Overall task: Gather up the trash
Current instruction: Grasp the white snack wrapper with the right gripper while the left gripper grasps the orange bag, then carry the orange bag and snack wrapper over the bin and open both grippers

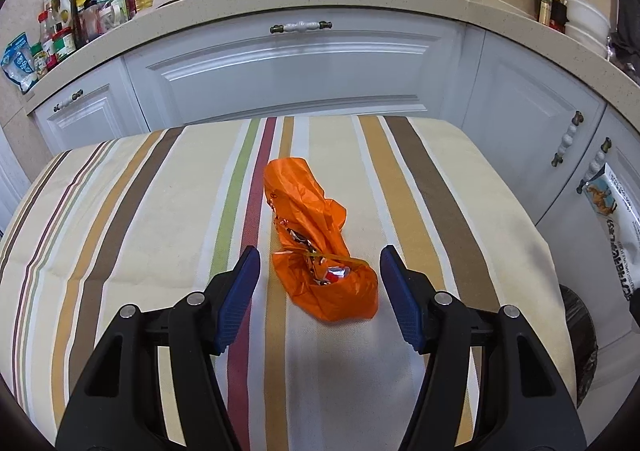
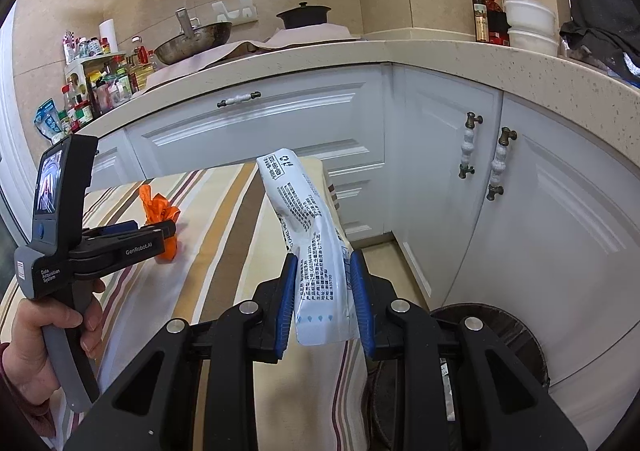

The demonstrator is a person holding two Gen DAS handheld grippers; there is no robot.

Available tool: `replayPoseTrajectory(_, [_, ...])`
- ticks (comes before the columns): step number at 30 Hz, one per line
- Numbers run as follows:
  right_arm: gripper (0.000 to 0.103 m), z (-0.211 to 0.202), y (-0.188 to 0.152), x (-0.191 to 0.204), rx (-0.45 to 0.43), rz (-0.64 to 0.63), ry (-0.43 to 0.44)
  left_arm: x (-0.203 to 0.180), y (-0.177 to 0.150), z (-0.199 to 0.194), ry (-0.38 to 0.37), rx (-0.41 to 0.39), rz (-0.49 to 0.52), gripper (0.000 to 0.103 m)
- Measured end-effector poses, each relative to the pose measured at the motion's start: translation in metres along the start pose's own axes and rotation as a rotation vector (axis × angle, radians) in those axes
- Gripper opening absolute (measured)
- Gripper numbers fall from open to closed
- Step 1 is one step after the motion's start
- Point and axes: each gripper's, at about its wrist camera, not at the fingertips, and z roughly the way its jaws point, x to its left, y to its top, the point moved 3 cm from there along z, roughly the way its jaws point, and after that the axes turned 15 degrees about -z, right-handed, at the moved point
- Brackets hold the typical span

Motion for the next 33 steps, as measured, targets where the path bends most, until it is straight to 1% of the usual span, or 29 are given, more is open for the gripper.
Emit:
replayPoseTrajectory(2, [0.028,0.001,0.0,-0.001,0.001,0.002,0.001,-0.001,-0.003,0.002,-0.001,0.011,0.008,0.06])
replayPoseTrajectory(3, [0.028,0.001,0.0,-0.001,0.001,0.003,0.002,-0.001,-0.003,0.003,0.0,0.014,0.011,0.056])
replayPoseTrajectory(5, [0.028,0.001,0.0,-0.001,0.002,0.004,0.002,-0.002,-0.006,0.006,-0.007,0.03,0.022,0.046])
replayPoseTrajectory(6, [0.028,0.001,0.0,0.0,0.002,0.004,0.002,-0.002,-0.007,0.007,-0.01,0.037,0.024,0.045])
replayPoseTrajectory(7, [0.028,0.001,0.0,0.0,0.003,0.004,0.002,-0.002,-0.009,0.008,-0.01,0.04,0.027,0.041])
replayPoseTrajectory(8, [0.028,0.001,0.0,0.0,0.004,0.004,0.002,-0.002,-0.01,0.008,-0.013,0.045,0.029,0.034])
replayPoseTrajectory(12, [0.028,0.001,0.0,0.0,0.005,0.002,0.002,0.0,-0.01,0.009,-0.028,0.05,0.023,0.031])
replayPoseTrajectory(21, [0.028,-0.001,0.0,0.004,0.003,-0.01,0.003,0.004,-0.011,-0.001,-0.029,0.019,0.036,0.03])
replayPoseTrajectory(29, [0.028,-0.009,0.004,0.011,-0.013,-0.023,-0.003,0.013,-0.019,-0.028,-0.038,-0.015,0.053,0.029])
replayPoseTrajectory(33, [0.028,-0.014,0.004,0.015,-0.021,-0.027,-0.006,0.02,-0.027,-0.045,-0.055,-0.02,0.062,0.029])
